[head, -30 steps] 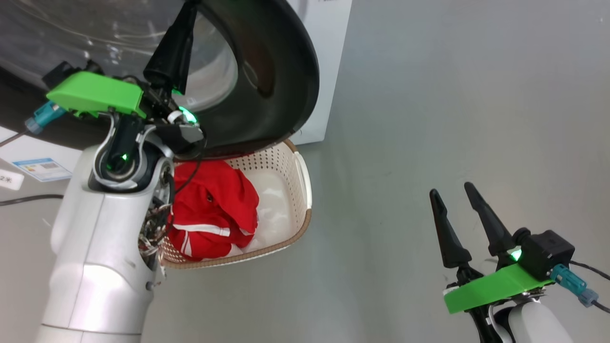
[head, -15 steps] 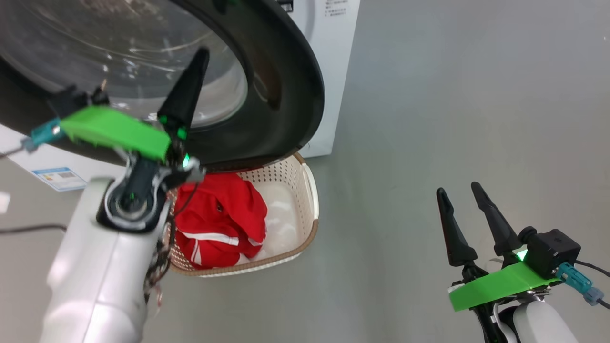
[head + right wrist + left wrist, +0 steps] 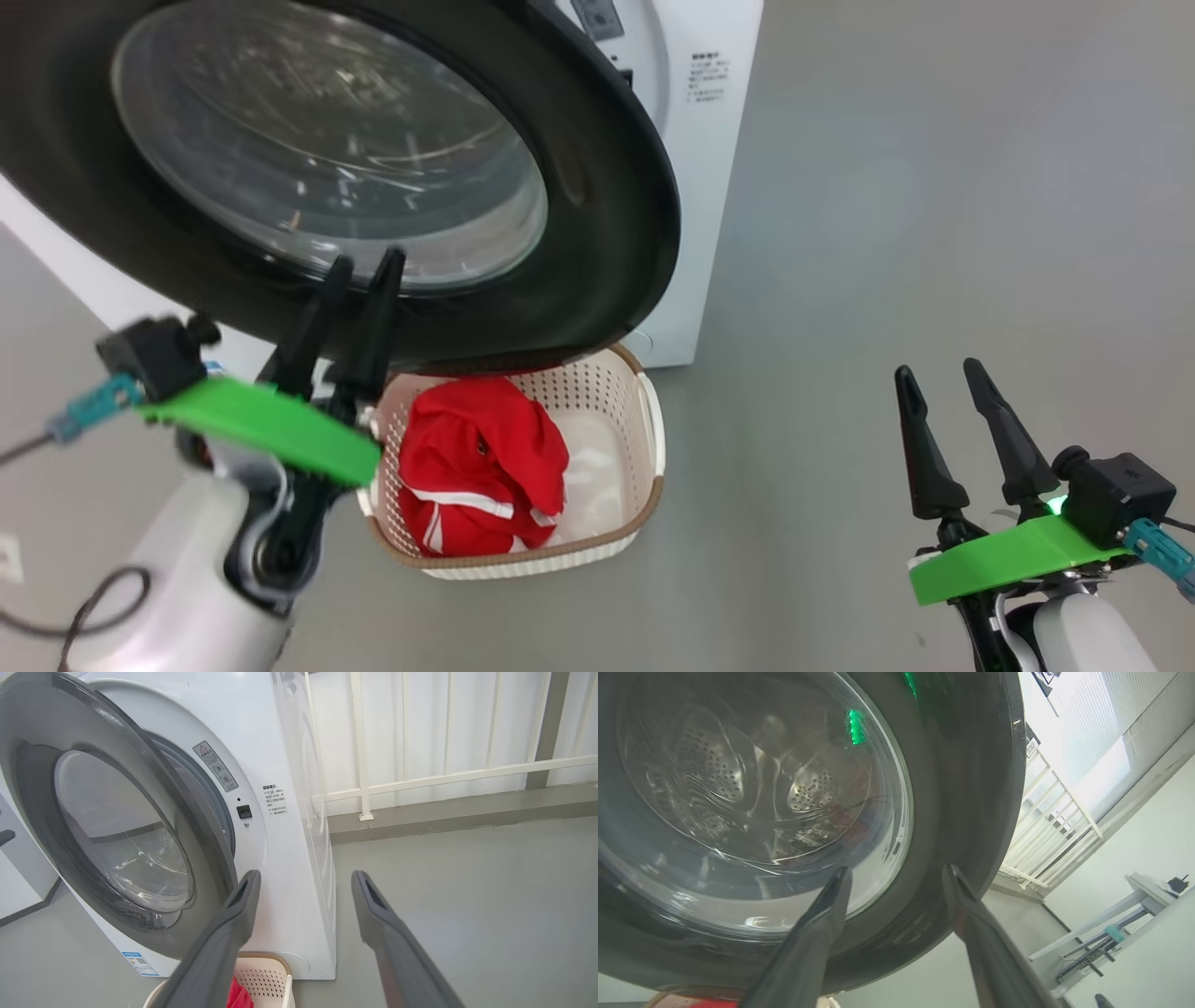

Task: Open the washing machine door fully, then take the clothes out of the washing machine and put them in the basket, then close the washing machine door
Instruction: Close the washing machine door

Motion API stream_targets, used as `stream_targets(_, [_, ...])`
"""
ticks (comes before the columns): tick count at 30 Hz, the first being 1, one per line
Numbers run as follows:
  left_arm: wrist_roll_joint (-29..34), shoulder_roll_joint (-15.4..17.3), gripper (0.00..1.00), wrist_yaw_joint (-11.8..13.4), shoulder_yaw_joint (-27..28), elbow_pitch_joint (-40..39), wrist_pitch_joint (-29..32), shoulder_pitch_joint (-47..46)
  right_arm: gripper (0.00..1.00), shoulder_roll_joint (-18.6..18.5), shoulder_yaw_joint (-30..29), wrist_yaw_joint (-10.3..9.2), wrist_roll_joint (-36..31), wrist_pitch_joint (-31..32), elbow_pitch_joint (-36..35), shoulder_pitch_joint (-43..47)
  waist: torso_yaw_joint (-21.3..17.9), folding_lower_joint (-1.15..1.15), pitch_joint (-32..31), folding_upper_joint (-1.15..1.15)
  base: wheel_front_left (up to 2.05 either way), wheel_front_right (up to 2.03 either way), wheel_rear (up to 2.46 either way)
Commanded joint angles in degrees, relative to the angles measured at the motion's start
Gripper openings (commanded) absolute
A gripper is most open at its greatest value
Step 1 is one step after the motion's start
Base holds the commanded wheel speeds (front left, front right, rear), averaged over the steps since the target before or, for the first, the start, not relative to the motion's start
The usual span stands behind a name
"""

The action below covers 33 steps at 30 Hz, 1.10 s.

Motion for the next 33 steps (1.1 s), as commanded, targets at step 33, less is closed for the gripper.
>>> stream_targets(33, [38.1, 1.3, 1.00, 15.5, 15.8, -29.5, -4.0, 36.7, 1.00, -0.4, -1.6, 0.34, -3.1, -0.4, -9.4, 10.1, 3.1, 0.00, -9.1, 0.00, 0.00, 0.00, 0.00])
